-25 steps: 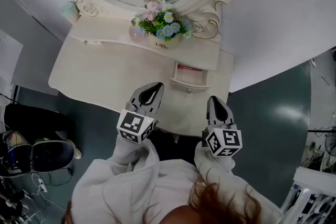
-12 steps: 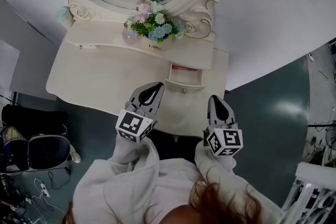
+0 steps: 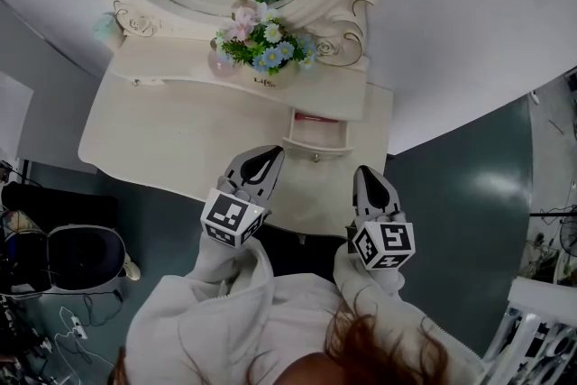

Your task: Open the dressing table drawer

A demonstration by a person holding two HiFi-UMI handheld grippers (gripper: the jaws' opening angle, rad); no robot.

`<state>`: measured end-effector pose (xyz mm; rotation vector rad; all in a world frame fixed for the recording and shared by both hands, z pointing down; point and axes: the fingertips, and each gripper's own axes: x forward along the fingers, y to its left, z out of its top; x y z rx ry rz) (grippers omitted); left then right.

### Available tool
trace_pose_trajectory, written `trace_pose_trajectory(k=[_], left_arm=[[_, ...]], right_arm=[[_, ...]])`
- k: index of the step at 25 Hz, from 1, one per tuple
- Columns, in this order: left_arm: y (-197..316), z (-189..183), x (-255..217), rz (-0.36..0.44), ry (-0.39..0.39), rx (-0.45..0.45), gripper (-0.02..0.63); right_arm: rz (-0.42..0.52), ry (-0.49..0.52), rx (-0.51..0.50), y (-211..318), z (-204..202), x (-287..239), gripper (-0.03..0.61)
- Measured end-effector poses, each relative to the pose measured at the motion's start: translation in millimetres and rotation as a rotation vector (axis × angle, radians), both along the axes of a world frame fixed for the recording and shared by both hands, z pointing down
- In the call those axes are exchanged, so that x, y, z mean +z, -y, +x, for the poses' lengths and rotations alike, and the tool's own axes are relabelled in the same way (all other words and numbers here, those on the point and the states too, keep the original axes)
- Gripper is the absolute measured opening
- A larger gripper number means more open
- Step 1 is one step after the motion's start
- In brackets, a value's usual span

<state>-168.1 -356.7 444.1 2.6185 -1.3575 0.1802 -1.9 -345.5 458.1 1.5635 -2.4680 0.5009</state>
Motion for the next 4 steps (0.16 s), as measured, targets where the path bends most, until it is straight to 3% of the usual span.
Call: trace_pose_trajectory(k=[4], left_arm=[[1.7,-0.8,1.5,-0.007,-0.004,-0.002,0.017]], right_arm=[[-0.006,-0.001,-0.008,1.7,-2.3,0.7,0.035]])
